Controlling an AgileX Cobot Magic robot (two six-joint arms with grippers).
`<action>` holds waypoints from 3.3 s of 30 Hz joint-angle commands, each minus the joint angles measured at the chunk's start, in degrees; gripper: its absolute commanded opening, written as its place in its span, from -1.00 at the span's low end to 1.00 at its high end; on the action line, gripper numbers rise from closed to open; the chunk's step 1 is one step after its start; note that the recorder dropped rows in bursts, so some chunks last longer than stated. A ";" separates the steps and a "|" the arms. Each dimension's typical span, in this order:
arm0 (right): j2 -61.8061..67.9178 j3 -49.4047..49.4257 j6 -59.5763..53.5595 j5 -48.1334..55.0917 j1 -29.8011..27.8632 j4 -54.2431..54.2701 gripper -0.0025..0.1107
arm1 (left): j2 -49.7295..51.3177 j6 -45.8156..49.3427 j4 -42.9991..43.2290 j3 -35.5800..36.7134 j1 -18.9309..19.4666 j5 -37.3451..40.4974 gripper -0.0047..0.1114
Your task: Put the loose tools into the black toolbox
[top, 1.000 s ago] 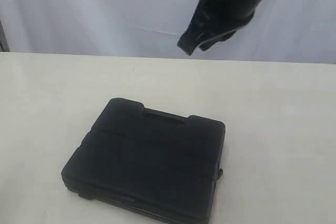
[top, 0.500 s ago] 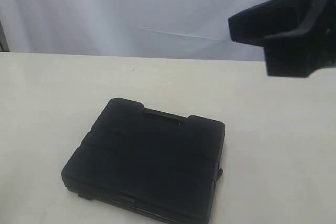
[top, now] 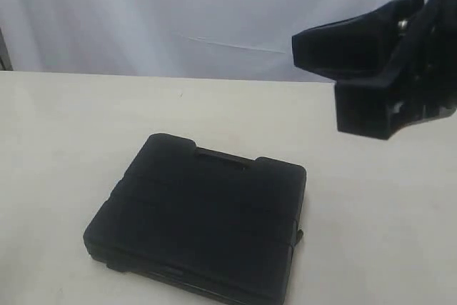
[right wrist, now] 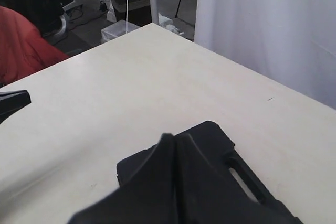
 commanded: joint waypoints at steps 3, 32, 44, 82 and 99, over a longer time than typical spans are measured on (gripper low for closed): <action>-2.48 5.10 -0.90 -2.60 -4.10 -3.57 -0.96 | -0.16 0.02 -0.14 0.12 -0.12 -0.01 -0.92; -49.78 53.92 -8.78 -7.84 -44.76 5.51 -0.96 | -0.16 0.02 -0.14 0.12 -0.12 -0.01 -0.92; -50.31 53.92 -8.63 -7.76 -44.76 5.94 -0.96 | -0.16 0.02 -0.14 0.12 -0.12 -0.01 -0.92; -50.36 53.92 -8.06 -7.76 -44.76 5.94 -0.96 | -0.16 0.02 -0.14 0.12 -0.12 -0.01 -0.92; -50.36 53.92 -8.06 -7.76 -44.76 5.94 -0.96 | -0.16 0.02 -0.14 0.12 -0.12 -0.01 -0.92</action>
